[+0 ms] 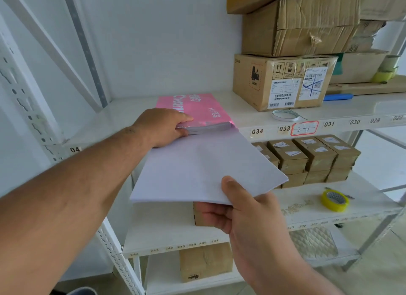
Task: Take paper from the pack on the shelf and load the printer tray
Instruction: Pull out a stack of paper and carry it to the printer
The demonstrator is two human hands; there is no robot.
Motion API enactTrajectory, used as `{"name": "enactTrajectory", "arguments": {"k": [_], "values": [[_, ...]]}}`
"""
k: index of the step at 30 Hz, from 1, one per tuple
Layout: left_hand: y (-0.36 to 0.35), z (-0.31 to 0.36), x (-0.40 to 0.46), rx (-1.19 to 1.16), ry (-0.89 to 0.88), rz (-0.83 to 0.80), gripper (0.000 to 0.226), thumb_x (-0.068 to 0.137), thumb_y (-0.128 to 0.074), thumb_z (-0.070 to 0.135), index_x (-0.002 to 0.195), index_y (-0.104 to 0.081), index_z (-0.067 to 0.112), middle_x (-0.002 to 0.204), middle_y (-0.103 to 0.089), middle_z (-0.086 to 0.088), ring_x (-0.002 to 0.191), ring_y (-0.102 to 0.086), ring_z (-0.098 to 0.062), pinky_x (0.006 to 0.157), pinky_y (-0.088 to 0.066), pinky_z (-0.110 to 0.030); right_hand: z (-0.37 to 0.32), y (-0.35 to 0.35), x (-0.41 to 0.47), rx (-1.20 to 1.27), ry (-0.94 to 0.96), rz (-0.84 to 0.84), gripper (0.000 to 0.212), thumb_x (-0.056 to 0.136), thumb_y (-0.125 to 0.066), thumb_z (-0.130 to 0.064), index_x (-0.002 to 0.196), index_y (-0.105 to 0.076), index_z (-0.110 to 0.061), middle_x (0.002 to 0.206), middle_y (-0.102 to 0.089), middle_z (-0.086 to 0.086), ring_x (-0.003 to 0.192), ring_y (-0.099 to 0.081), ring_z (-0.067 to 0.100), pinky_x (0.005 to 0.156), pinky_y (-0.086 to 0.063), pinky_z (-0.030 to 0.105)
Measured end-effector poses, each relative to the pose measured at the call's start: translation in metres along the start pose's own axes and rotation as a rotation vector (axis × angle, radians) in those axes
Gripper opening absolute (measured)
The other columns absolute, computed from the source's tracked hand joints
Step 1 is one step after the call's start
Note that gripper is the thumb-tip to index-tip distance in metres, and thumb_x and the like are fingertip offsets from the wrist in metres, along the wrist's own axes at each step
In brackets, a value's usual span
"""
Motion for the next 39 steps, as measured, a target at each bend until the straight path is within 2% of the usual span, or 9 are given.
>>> {"name": "enactTrajectory", "arguments": {"k": [6,9,12,15,17,21,30,35,39], "values": [[-0.008,-0.003,-0.001,-0.059,0.048,-0.031,0.052,0.097,-0.061,0.046,0.148,-0.048,0.044,0.157,-0.048,0.011,0.143,-0.046,-0.019,0.109,-0.038,-0.033,-0.006,0.022,-0.037,-0.036,0.01,-0.012,0.017,0.104,-0.056,-0.007,0.102,-0.072,-0.004,0.063,-0.073,0.022,0.047,-0.07,0.032,0.044,-0.056,0.033],[-0.009,-0.01,-0.005,-0.223,0.106,-0.024,0.058,0.095,-0.062,0.022,0.149,-0.05,0.037,0.158,-0.048,0.004,0.143,-0.046,-0.021,0.111,-0.033,-0.025,-0.002,0.035,-0.048,-0.039,-0.004,-0.039,0.016,0.104,-0.056,-0.007,0.102,-0.072,-0.005,0.063,-0.072,0.025,0.046,-0.068,0.033,0.044,-0.055,0.034],[0.008,-0.006,-0.036,-0.546,0.26,0.223,0.059,0.092,-0.059,0.006,0.147,-0.054,0.026,0.152,-0.054,0.0,0.139,-0.05,-0.017,0.107,-0.032,-0.02,0.003,0.046,-0.048,-0.054,-0.02,-0.067,0.02,0.106,-0.053,-0.008,0.102,-0.072,-0.007,0.068,-0.074,0.023,0.051,-0.071,0.031,0.049,-0.057,0.035],[0.009,0.014,-0.1,-0.927,0.606,0.485,0.046,0.091,-0.066,0.032,0.136,-0.061,0.024,0.133,-0.061,0.01,0.121,-0.057,-0.009,0.102,-0.042,-0.028,0.006,0.054,-0.044,-0.077,-0.007,-0.086,0.02,0.108,-0.05,-0.009,0.11,-0.07,-0.009,0.074,-0.077,0.017,0.057,-0.073,0.028,0.054,-0.059,0.035],[0.0,0.044,-0.145,-1.271,0.717,0.349,0.046,0.088,-0.067,0.053,0.12,-0.07,0.021,0.113,-0.072,0.008,0.1,-0.068,-0.013,0.085,-0.05,-0.032,0.01,0.057,-0.041,-0.088,0.003,-0.097,0.02,0.108,-0.049,-0.01,0.114,-0.068,-0.009,0.077,-0.078,0.015,0.06,-0.074,0.028,0.055,-0.059,0.034],[-0.005,0.101,-0.199,-1.752,0.762,-0.071,0.028,0.099,-0.058,0.035,0.101,-0.079,0.017,0.09,-0.081,-0.007,0.072,-0.078,-0.022,0.058,-0.059,-0.03,0.02,0.064,-0.034,-0.14,0.005,-0.104,0.016,0.108,-0.054,-0.015,0.118,-0.067,-0.013,0.086,-0.08,0.015,0.067,-0.078,0.033,0.06,-0.061,0.035],[-0.003,0.126,-0.227,-1.595,0.749,0.199,0.027,0.097,-0.064,0.006,0.119,-0.069,0.021,0.106,-0.081,-0.001,0.096,-0.076,-0.025,0.077,-0.059,-0.039,0.012,0.136,-0.01,-0.108,-0.138,-0.203,0.025,0.106,-0.057,-0.017,0.124,-0.074,-0.013,0.123,-0.077,0.012,0.116,-0.073,0.031,0.098,-0.059,0.049],[0.003,0.142,-0.233,-1.583,0.681,0.235,0.027,0.097,-0.063,0.005,0.119,-0.069,0.019,0.109,-0.08,-0.002,0.098,-0.077,-0.023,0.079,-0.058,-0.038,-0.014,0.149,0.018,-0.335,-0.202,-0.366,0.029,0.106,-0.057,-0.026,0.127,-0.073,-0.014,0.122,-0.078,0.011,0.115,-0.073,0.035,0.105,-0.054,0.057],[0.006,0.152,-0.227,-1.556,0.552,0.249,0.031,0.098,-0.06,0.002,0.124,-0.066,0.017,0.116,-0.078,-0.002,0.108,-0.074,-0.021,0.091,-0.056,-0.039,-0.015,0.131,0.024,-0.401,-0.133,-0.247,0.025,0.095,-0.075,-0.035,0.114,-0.077,-0.019,0.11,-0.082,0.005,0.104,-0.076,0.033,0.095,-0.059,0.052]]}}
Point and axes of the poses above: each hand's wrist, its own x-axis towards the middle knuckle, its own y-axis out of the back of the hand, z = x × y, the point moved 1 cm from there along x, towards the middle knuckle
